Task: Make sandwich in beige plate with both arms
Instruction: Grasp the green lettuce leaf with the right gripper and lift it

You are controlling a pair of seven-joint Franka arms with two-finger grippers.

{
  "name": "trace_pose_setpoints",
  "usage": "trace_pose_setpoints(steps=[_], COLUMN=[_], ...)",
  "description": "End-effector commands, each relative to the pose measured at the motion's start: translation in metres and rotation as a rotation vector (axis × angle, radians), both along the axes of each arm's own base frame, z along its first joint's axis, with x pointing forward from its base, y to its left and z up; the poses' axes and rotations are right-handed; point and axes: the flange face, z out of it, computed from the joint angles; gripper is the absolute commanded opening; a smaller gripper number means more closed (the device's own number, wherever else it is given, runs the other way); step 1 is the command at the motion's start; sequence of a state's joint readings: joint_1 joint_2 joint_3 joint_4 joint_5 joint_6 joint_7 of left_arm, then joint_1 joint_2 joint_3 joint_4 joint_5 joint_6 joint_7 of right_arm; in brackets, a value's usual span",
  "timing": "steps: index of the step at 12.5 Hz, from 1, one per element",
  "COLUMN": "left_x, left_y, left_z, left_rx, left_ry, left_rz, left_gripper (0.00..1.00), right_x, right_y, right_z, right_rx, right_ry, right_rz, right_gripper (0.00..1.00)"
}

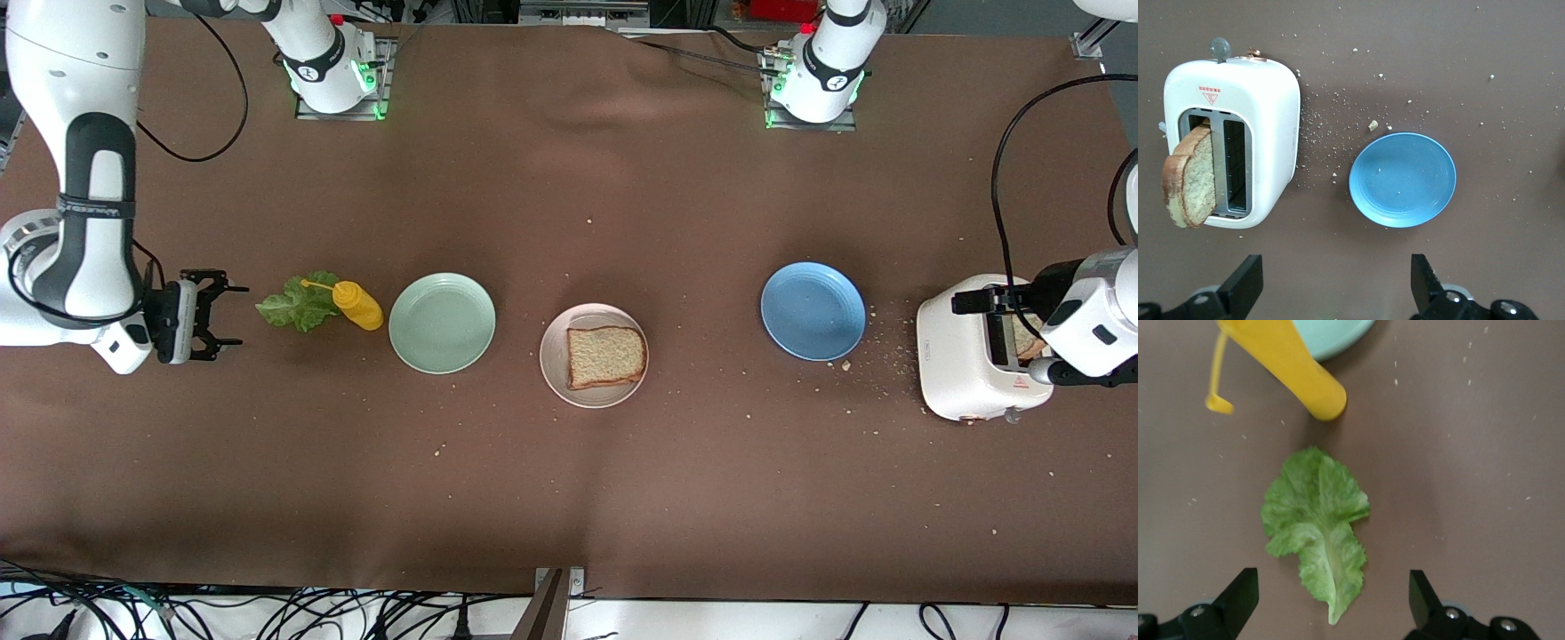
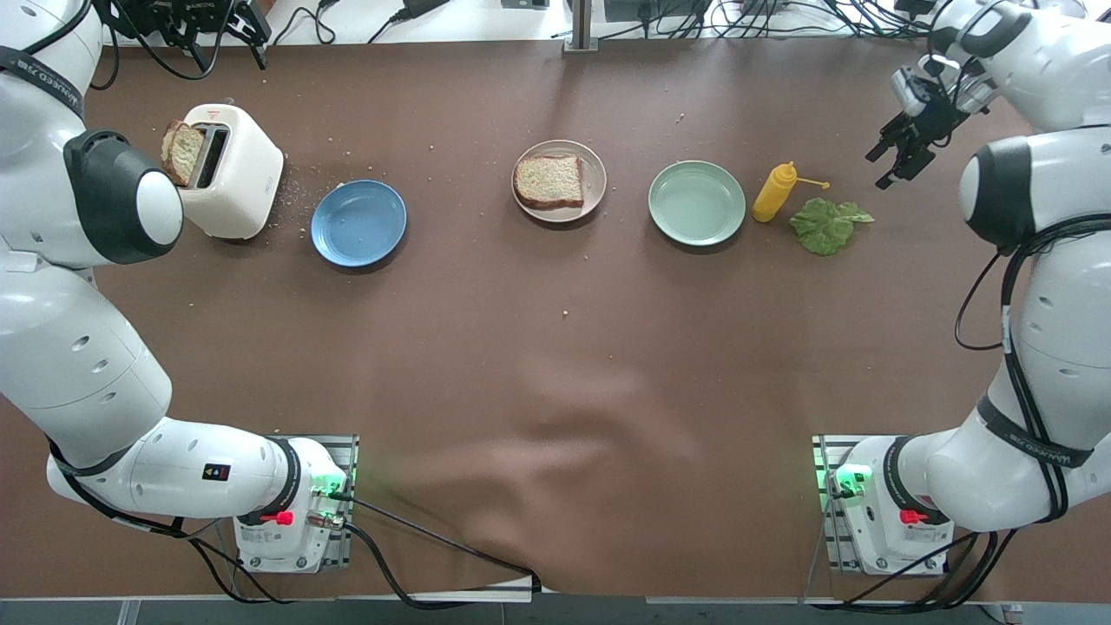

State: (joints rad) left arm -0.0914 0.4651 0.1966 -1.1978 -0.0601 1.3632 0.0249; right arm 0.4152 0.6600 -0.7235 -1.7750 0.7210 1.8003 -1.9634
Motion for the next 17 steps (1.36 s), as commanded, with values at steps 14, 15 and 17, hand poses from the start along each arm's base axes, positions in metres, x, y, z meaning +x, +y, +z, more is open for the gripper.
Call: trace_pose_setpoints(steps=[14, 15, 17], left_x=[0.000, 0.000, 0.002], left_y=[-0.002, -0.003, -0.001], left_z=[0.004, 0.001, -0.003], left_rx=[0.012, 0.015, 0.026], left_ry=[-0.015, -0.010, -0.014], left_rz=[0.014, 0.012, 0.013], left_gripper=[0.98, 0.98, 0.98], right_x=[-0.076, -0.073, -0.065], right_y=[0.048, 0.048, 0.045], right_z=[-0.065, -0.062, -0.054], right_rx=[-0.106, -0.102, -0.097], right_ry=[-0.118, -0.123, -0.144], right_rz=[-0.105, -0.105, -0.097], right_gripper=[0.00, 0.00, 0.00])
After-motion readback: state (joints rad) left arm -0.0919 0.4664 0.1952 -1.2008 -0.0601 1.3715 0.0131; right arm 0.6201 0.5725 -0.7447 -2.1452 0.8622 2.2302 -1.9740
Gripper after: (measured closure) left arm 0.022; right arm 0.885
